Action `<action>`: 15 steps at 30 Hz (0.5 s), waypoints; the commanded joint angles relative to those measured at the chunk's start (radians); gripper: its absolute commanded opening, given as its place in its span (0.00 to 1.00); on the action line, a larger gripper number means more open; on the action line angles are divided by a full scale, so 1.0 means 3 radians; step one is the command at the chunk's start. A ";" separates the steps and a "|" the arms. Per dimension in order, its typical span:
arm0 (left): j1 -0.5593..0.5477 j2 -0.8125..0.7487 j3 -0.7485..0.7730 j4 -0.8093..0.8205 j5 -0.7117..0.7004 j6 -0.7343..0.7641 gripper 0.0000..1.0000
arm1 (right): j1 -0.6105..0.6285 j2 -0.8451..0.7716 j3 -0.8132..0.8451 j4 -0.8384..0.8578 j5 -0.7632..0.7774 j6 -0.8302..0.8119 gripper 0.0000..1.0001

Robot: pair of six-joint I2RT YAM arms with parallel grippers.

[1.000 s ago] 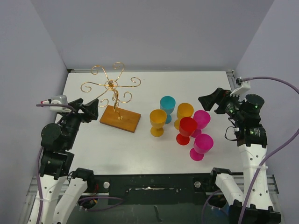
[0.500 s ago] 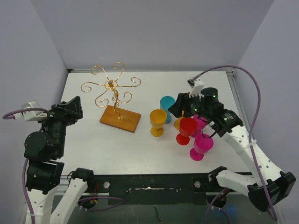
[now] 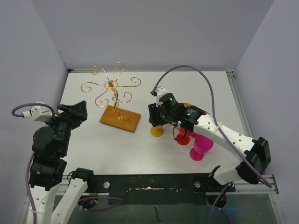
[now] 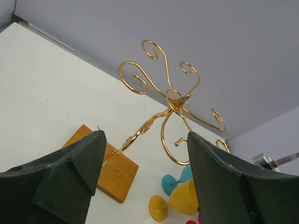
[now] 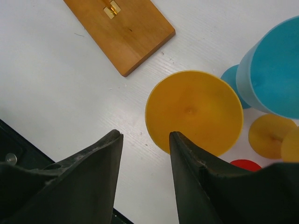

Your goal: Place the wine glass upside down on the wine glass rack

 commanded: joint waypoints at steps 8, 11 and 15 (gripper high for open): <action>0.0014 0.0131 0.0092 0.0258 0.0067 0.0198 0.69 | 0.0045 0.0450 0.0331 0.0068 0.0207 -0.0094 0.34; 0.0014 0.0129 0.0103 0.0357 0.0066 0.0302 0.69 | 0.0059 0.0547 0.0370 0.0063 0.0205 -0.0102 0.27; 0.0015 0.0119 0.0150 0.0446 0.0087 0.0453 0.69 | 0.0090 0.0662 0.0446 0.0014 0.0266 -0.0097 0.15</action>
